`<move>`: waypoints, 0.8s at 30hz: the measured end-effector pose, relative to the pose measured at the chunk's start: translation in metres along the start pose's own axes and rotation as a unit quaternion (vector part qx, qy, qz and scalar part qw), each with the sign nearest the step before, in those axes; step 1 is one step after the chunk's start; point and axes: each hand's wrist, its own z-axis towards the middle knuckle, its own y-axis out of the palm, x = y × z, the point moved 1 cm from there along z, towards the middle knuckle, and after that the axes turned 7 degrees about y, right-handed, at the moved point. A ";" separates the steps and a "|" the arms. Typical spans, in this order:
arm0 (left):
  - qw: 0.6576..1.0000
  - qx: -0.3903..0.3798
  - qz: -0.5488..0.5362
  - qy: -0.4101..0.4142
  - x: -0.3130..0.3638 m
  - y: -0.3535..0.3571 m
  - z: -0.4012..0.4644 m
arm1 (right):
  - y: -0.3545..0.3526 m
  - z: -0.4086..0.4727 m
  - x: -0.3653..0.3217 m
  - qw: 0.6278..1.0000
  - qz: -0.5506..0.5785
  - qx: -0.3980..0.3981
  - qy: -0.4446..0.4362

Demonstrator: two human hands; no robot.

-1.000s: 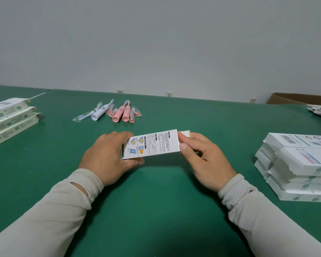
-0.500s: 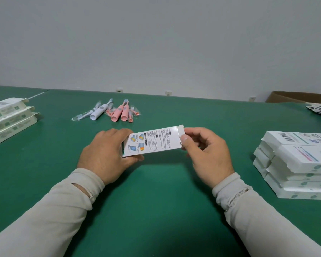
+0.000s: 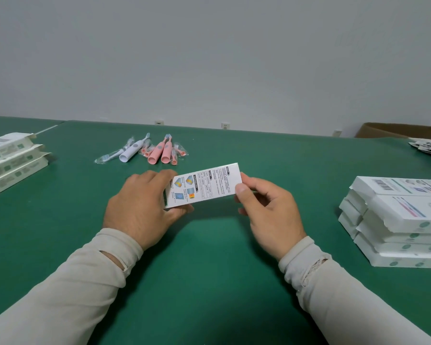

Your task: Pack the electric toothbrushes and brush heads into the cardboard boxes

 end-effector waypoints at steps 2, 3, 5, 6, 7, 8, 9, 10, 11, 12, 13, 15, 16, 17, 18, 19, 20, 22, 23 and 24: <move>0.999 -0.014 -0.045 0.015 -0.002 0.003 -0.002 | 0.000 0.005 0.005 0.999 0.029 0.036 0.014; 0.996 -0.023 -0.078 0.034 -0.001 0.005 -0.003 | -0.002 0.009 0.008 0.996 0.055 0.063 0.029; 0.989 -0.026 -0.126 0.078 0.002 0.009 -0.005 | -0.010 0.017 0.011 0.988 0.090 0.107 0.065; 0.986 -0.018 -0.138 0.093 0.002 0.011 -0.005 | -0.014 0.020 0.014 0.985 0.100 0.116 0.082; 0.984 -0.007 -0.145 0.101 0.001 0.012 -0.005 | -0.017 0.021 0.016 0.983 0.108 0.117 0.095; 0.984 -0.001 -0.148 0.104 -0.001 0.012 -0.005 | -0.019 0.022 0.018 0.981 0.115 0.113 0.107; 0.983 0.000 -0.151 0.104 -0.002 0.012 -0.005 | -0.019 0.022 0.019 0.980 0.119 0.107 0.118; 0.982 -0.001 -0.157 0.102 -0.003 0.011 -0.006 | -0.020 0.023 0.020 0.979 0.123 0.105 0.128; 0.981 0.000 -0.167 0.097 -0.004 0.010 -0.006 | -0.021 0.023 0.020 0.977 0.122 0.110 0.137; 0.980 0.009 -0.179 0.090 -0.003 0.008 -0.006 | -0.022 0.023 0.018 0.975 0.114 0.122 0.149; 0.977 0.022 -0.195 0.079 -0.001 0.005 -0.006 | -0.025 0.023 0.017 0.975 0.084 0.137 0.156; 0.966 0.050 -0.248 0.057 0.009 -0.004 -0.005 | -0.033 0.021 0.014 0.978 -0.063 0.135 0.146; 0.953 0.050 -0.294 0.052 0.020 -0.011 -0.002 | -0.036 0.016 0.012 0.973 -0.149 0.107 0.142; 0.938 0.038 -0.340 0.055 0.033 -0.018 0.002 | -0.036 0.012 0.011 0.963 -0.219 0.073 0.140; 0.927 0.026 -0.368 0.067 0.051 -0.025 0.008 | -0.037 0.008 0.009 0.953 -0.265 0.045 0.141; 0.923 0.018 -0.373 0.089 0.071 -0.031 0.015 | -0.035 0.006 0.007 0.947 -0.289 0.027 0.138; 0.923 0.012 -0.368 0.112 0.093 -0.036 0.023 | -0.034 0.004 0.006 0.942 -0.305 0.018 0.136; 0.923 -0.005 -0.358 0.145 0.137 -0.041 0.041 | -0.031 0.003 0.002 0.939 -0.324 0.011 0.117; 0.922 -0.017 -0.355 0.155 0.158 -0.040 0.051 | -0.031 0.004 0.002 0.935 -0.337 0.004 0.111; 0.918 -0.031 -0.359 0.164 0.177 -0.037 0.060 | -0.032 0.004 0.002 0.930 -0.350 -0.005 0.109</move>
